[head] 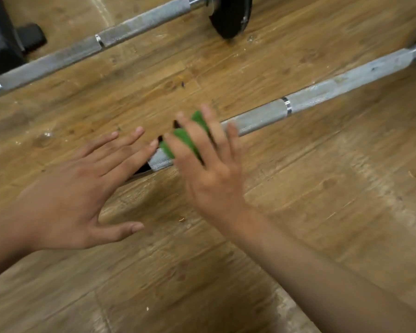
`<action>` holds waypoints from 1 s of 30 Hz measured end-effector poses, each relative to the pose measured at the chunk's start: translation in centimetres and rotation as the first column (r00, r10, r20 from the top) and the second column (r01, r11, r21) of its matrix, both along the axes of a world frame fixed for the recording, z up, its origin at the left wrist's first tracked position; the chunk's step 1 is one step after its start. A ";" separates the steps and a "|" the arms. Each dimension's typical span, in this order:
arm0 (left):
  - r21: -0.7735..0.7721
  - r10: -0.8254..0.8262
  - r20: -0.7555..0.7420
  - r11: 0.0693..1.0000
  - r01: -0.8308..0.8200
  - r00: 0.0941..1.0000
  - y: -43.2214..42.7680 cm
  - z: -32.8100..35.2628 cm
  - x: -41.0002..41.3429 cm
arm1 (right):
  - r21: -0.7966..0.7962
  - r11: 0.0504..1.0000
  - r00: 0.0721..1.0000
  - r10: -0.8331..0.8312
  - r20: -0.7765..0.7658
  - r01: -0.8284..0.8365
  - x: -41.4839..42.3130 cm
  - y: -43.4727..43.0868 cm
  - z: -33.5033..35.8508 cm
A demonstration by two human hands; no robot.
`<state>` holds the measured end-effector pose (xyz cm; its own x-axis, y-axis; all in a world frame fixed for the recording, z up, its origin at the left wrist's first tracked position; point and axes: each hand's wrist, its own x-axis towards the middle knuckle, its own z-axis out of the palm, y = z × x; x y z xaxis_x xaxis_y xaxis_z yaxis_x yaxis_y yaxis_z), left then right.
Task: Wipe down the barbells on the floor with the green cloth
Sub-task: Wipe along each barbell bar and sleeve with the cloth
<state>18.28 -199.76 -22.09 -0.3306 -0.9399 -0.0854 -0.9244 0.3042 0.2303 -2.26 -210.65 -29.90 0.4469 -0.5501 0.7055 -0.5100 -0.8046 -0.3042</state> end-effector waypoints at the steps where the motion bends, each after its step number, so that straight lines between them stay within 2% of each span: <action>1: 0.006 0.007 -0.010 1.000 -0.007 1.000 0.0 0.0 0.1 | -0.092 0.993 0.995 0.075 -0.070 -0.081 -0.6 -0.8 0.0; 3: 0.021 0.013 -0.032 1.000 -0.012 0.999 0.0 0.0 0.3 | -0.186 0.981 0.986 0.032 -0.162 -0.062 -3.8 -4.8 0.1; 4: 0.025 0.011 -0.040 1.000 -0.010 0.999 -0.1 0.0 0.3 | -0.168 0.985 0.986 -0.064 -0.153 0.038 -5.9 -7.5 0.3; 5: 0.030 0.004 -0.046 1.000 -0.003 0.999 -0.1 0.1 0.3 | -0.104 0.981 0.978 -0.174 -0.110 0.163 -8.2 -9.9 0.6; 7: 0.030 -0.005 -0.055 1.000 0.007 0.998 0.0 0.1 0.0 | 0.068 0.910 0.912 -0.408 -0.040 0.409 -10.4 -12.5 1.3; 9: 0.035 -0.009 -0.057 0.999 0.011 0.998 0.1 0.2 -0.3 | 0.179 0.850 0.867 -0.497 -0.044 0.496 -9.2 -11.9 1.7; 11: 0.022 -0.025 -0.031 0.999 0.025 0.999 0.4 0.3 -0.6 | 0.156 0.894 0.907 -0.416 -0.066 0.421 -7.4 -10.0 2.0; 14: 0.002 -0.054 -0.008 0.999 0.054 0.999 1.1 0.5 -1.3 | 0.037 0.992 0.978 -0.115 -0.173 0.123 -5.5 -5.7 2.4; 16: 0.000 -0.055 -0.016 0.998 0.055 0.998 1.6 0.4 -1.7 | 0.002 0.998 0.961 0.059 -0.270 -0.061 -5.4 -3.7 3.0; 17: -0.002 -0.056 -0.016 0.998 0.056 0.998 1.8 0.5 -2.0 | 0.001 0.997 0.947 0.079 -0.313 -0.082 -6.1 -3.8 3.5; 18: -0.003 -0.065 -0.006 0.998 0.065 0.998 2.1 0.5 -2.3 | 0.009 0.999 0.941 0.034 -0.337 -0.033 -7.4 -4.4 3.9; 20: -0.011 -0.076 0.036 0.997 0.076 0.996 2.7 0.5 -3.0 | 0.089 0.980 0.922 -0.135 -0.364 0.179 -10.6 -6.9 4.6; 22: -0.031 -0.080 0.084 0.996 0.083 0.993 3.5 0.6 -4.0 | 0.176 0.916 0.885 -0.277 -0.374 0.361 -13.1 -8.7 5.7; 24: -0.050 -0.074 0.134 0.995 0.081 0.988 4.4 0.8 -5.1 | 0.202 0.886 0.860 -0.314 -0.403 0.418 -11.9 -6.8 6.5; 25: -0.058 -0.070 0.146 0.995 0.079 0.987 4.8 0.9 -5.6 | 0.185 0.904 0.857 -0.275 -0.435 0.384 -10.6 -4.8 6.3; 28: -0.076 -0.078 0.172 0.993 0.093 0.982 6.1 0.9 -7.0 | 0.177 0.978 0.891 -0.018 -0.455 0.110 -7.6 2.0 5.8; 30: -0.088 -0.074 0.190 0.992 0.092 0.979 7.2 0.8 -7.9 | 0.150 0.988 0.866 0.097 -0.491 -0.026 -8.6 2.9 6.0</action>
<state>10.41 -192.59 -21.33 -0.3947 -0.9166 -0.0634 -0.9188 0.3941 0.0226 -10.87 -207.71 -23.93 0.7538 -0.5829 0.3034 -0.5728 -0.8091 -0.1313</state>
